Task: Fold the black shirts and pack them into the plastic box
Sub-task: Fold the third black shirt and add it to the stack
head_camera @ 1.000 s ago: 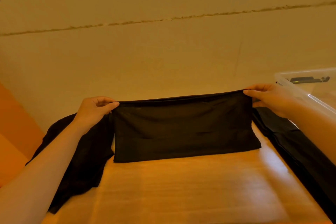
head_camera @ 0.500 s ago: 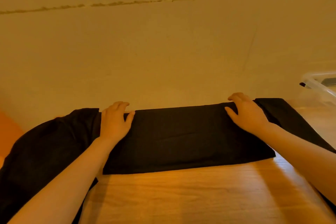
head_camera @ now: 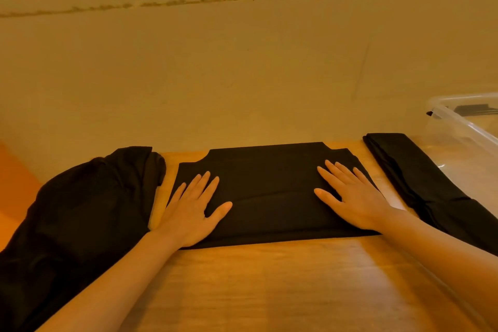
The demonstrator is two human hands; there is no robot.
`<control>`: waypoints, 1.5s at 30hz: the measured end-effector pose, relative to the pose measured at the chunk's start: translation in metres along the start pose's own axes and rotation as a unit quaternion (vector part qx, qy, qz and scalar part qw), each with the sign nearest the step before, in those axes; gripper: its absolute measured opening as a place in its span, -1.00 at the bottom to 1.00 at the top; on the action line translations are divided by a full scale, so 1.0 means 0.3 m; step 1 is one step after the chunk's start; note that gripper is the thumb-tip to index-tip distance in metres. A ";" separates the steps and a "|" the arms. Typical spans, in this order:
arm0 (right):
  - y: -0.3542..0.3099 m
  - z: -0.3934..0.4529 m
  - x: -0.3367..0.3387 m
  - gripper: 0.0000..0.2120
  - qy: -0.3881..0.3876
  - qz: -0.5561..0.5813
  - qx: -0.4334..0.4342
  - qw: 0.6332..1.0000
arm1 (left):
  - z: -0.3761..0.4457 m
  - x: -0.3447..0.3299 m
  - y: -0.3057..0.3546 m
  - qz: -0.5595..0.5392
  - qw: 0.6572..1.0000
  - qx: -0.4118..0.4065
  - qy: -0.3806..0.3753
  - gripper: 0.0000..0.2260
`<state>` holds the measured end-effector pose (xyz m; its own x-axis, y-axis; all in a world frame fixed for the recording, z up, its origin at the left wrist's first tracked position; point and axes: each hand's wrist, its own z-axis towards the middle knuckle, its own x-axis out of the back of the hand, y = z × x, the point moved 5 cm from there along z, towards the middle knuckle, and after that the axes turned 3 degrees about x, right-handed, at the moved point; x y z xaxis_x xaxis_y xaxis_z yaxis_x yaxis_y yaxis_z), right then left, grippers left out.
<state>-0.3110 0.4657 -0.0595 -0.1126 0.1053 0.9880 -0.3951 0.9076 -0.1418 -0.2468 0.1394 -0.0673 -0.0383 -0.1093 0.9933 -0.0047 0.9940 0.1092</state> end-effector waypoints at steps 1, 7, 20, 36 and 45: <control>-0.002 -0.027 -0.004 -0.06 -0.001 0.000 -0.002 1.000 | -0.024 -0.002 0.007 -0.001 1.000 0.000 0.001 -0.16; -0.018 -0.205 -0.016 0.00 -0.001 0.001 -0.012 1.000 | -0.200 -0.002 0.059 -0.006 1.000 0.002 -0.007 -0.14; -0.051 -0.213 0.053 -0.33 0.008 0.004 -0.032 0.999 | -0.197 0.075 0.145 -0.046 0.998 0.030 0.038 -0.37; -0.067 -0.328 -0.040 -0.31 -0.002 -0.014 -0.057 0.998 | -0.298 -0.005 0.156 0.016 0.999 0.040 -0.021 -0.28; 0.007 -0.351 -0.010 -0.37 -0.037 0.007 -0.068 0.997 | -0.303 0.025 0.035 -0.034 0.997 0.062 -0.034 -0.46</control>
<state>-0.2156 0.5101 -0.0564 -0.1857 0.0930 0.9782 -0.2664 0.9535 -0.1412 -0.1564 0.1492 -0.0551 -0.1022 -0.1801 0.9783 -0.1321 0.9772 0.1661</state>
